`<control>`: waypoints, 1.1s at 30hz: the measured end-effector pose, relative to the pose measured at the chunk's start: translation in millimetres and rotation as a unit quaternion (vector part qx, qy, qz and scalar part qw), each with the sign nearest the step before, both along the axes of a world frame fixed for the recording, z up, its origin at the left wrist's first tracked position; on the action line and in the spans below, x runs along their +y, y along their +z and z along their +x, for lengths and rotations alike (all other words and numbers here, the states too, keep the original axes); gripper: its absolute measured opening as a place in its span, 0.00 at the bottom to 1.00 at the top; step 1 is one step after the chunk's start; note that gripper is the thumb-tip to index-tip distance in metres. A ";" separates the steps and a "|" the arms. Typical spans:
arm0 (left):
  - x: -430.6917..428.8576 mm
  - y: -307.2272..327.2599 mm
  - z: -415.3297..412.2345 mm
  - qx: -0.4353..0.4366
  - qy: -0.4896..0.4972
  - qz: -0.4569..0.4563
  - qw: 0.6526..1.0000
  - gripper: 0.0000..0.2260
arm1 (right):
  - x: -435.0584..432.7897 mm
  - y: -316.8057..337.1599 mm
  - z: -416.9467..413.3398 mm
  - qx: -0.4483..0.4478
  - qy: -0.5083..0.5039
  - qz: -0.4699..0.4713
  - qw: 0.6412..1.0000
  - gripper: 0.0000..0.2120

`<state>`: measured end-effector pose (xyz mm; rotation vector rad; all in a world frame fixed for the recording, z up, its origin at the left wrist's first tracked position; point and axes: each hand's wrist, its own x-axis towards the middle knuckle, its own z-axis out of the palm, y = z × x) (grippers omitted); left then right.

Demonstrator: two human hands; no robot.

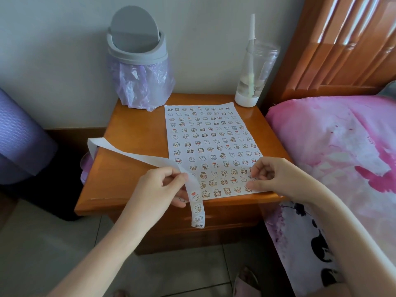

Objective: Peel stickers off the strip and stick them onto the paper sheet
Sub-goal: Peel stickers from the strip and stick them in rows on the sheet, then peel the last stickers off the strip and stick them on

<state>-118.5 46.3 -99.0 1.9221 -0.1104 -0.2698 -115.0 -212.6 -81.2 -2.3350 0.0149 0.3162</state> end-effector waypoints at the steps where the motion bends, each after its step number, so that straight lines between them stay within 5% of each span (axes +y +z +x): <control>1: -0.2 0.2 -0.2 0.000 0.001 0.000 1.000 0.04 | -0.6 -0.2 0.5 0.001 0.003 0.004 1.000 0.10; 14: -1.6 4.2 -0.6 0.002 0.008 0.027 1.000 0.06 | 6.8 8.2 9.9 0.046 -0.027 -0.018 0.998 0.11; 21: 0.8 13.6 -1.7 -0.020 0.025 -0.015 0.999 0.05 | 11.3 -2.9 1.8 -0.028 -0.075 0.005 0.997 0.11; 26: -14.7 21.6 -8.3 -0.011 0.012 -0.117 0.993 0.05 | 24.0 9.9 -10.9 -0.112 -0.064 0.096 0.987 0.07; 33: -27.6 15.4 -12.0 -0.040 0.024 -0.114 0.992 0.07 | 52.7 11.9 -33.4 -0.149 0.031 0.217 0.964 0.08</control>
